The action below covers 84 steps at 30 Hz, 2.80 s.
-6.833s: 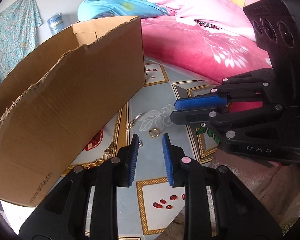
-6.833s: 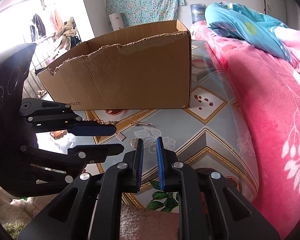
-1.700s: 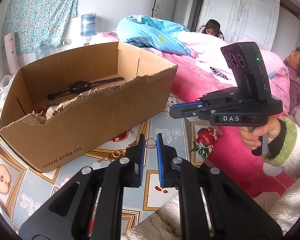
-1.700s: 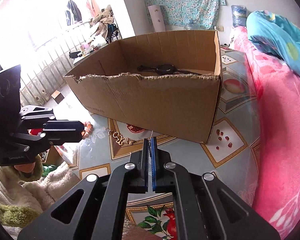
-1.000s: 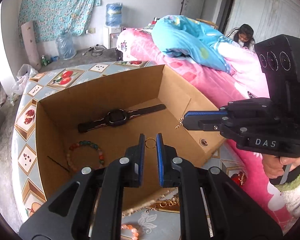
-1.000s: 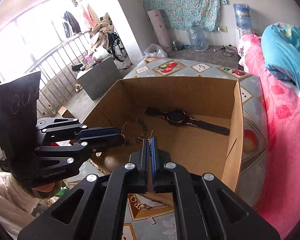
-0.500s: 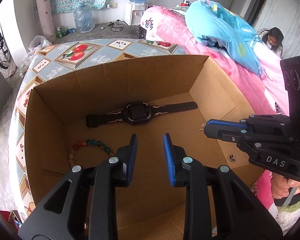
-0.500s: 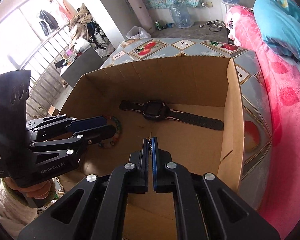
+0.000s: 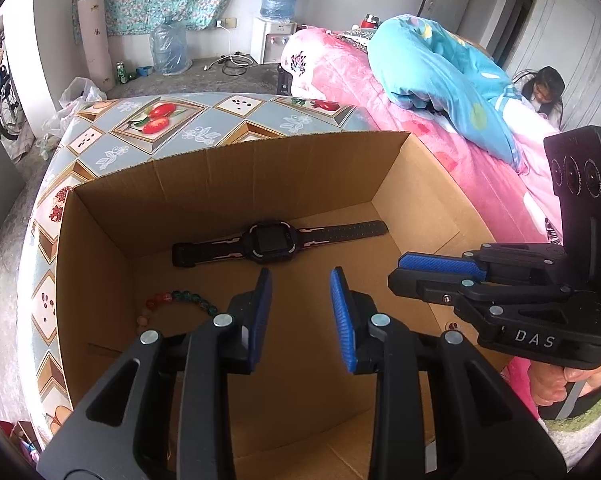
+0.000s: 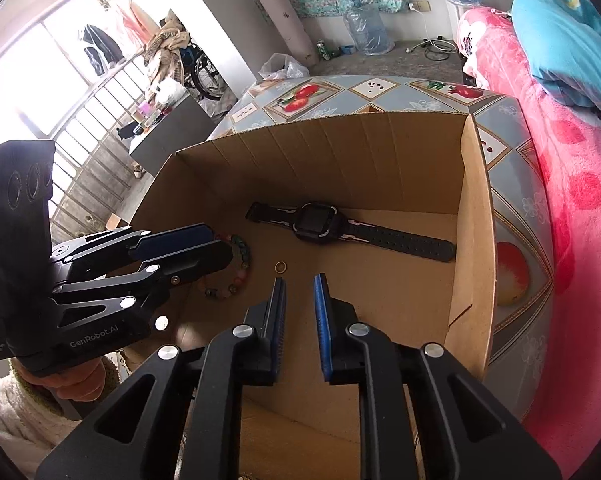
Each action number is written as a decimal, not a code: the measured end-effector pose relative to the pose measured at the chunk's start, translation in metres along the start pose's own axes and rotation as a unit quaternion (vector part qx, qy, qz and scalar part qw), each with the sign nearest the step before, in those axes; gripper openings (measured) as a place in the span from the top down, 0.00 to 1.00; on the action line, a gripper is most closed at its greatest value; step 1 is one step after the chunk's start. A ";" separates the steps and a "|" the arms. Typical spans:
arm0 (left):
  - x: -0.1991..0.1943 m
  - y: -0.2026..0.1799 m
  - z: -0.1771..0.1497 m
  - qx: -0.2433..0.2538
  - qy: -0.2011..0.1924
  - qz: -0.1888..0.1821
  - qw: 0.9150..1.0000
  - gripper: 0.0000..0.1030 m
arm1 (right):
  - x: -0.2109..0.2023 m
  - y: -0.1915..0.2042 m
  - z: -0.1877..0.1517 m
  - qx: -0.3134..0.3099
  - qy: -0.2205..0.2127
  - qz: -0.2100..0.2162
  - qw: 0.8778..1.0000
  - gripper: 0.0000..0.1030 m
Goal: Organize jewelry
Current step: 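Withdraw the right tool from the box toward the gold pieces, then grasp a small gold earring with the right gripper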
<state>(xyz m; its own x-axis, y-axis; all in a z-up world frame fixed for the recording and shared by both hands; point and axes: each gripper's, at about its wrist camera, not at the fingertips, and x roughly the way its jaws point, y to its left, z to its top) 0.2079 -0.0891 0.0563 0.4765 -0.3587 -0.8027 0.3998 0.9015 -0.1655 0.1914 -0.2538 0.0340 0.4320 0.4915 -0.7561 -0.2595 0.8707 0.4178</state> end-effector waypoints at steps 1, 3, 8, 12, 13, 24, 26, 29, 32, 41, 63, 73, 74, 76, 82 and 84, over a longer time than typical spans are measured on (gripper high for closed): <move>0.000 0.001 0.000 -0.003 0.000 0.001 1.000 0.72 | 0.001 0.002 0.001 -0.002 0.001 -0.002 1.000 0.74; -0.002 0.003 0.000 -0.007 -0.004 0.000 1.000 0.72 | 0.000 0.005 0.005 -0.004 -0.001 -0.004 1.000 0.70; -0.019 0.005 -0.005 -0.008 -0.033 -0.002 0.999 0.72 | -0.016 0.010 0.009 0.002 -0.032 -0.014 0.999 0.68; -0.049 0.002 -0.016 -0.003 -0.068 -0.005 0.998 0.72 | -0.041 0.026 -0.003 -0.006 -0.075 -0.026 0.997 0.56; -0.059 0.001 -0.021 0.000 -0.081 -0.005 0.997 0.72 | -0.050 0.032 -0.008 -0.011 -0.088 -0.029 0.996 0.50; -0.141 0.011 -0.117 -0.026 -0.153 -0.022 0.988 0.72 | -0.129 0.070 -0.110 -0.003 -0.223 -0.149 0.963 0.06; -0.142 0.011 -0.134 -0.018 -0.149 -0.022 0.988 0.72 | -0.130 0.068 -0.128 0.004 -0.221 -0.175 0.959 0.06; -0.136 0.006 -0.159 -0.001 -0.135 -0.019 0.991 0.72 | -0.122 0.061 -0.155 0.017 -0.205 -0.218 0.954 0.06; -0.117 0.000 -0.182 0.012 -0.107 -0.027 0.994 0.72 | -0.098 0.054 -0.177 0.021 -0.172 -0.236 0.956 0.06; -0.052 -0.019 -0.208 0.058 -0.054 0.006 0.997 0.72 | -0.014 0.039 -0.211 0.006 -0.092 -0.242 0.966 0.06; 0.004 -0.036 -0.182 0.117 -0.026 0.037 0.992 0.84 | 0.007 0.034 -0.227 -0.028 -0.153 -0.231 0.960 0.06; 0.000 -0.035 -0.182 0.117 -0.032 0.017 0.992 0.98 | 0.006 0.038 -0.232 -0.026 -0.159 -0.234 0.959 0.06; -0.003 -0.034 -0.182 0.113 -0.036 0.013 0.993 0.98 | 0.006 0.038 -0.232 -0.026 -0.159 -0.234 0.959 0.06; -0.011 -0.030 -0.182 0.103 -0.045 0.004 0.994 0.98 | 0.006 0.039 -0.233 -0.026 -0.160 -0.235 0.958 0.06; -0.038 -0.021 -0.180 0.079 -0.072 -0.016 0.994 0.98 | 0.006 0.041 -0.235 -0.024 -0.163 -0.237 0.957 0.06; -0.045 -0.021 -0.180 0.076 -0.081 -0.019 0.994 0.98 | 0.006 0.042 -0.236 -0.024 -0.165 -0.236 0.957 0.06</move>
<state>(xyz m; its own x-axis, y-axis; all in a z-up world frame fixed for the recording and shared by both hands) 0.0368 -0.0484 -0.0077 0.5742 -0.4364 -0.6927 0.5268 0.8446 -0.0953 -0.0206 -0.2181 -0.0720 0.7581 0.0283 -0.6516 -0.0039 0.9992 0.0389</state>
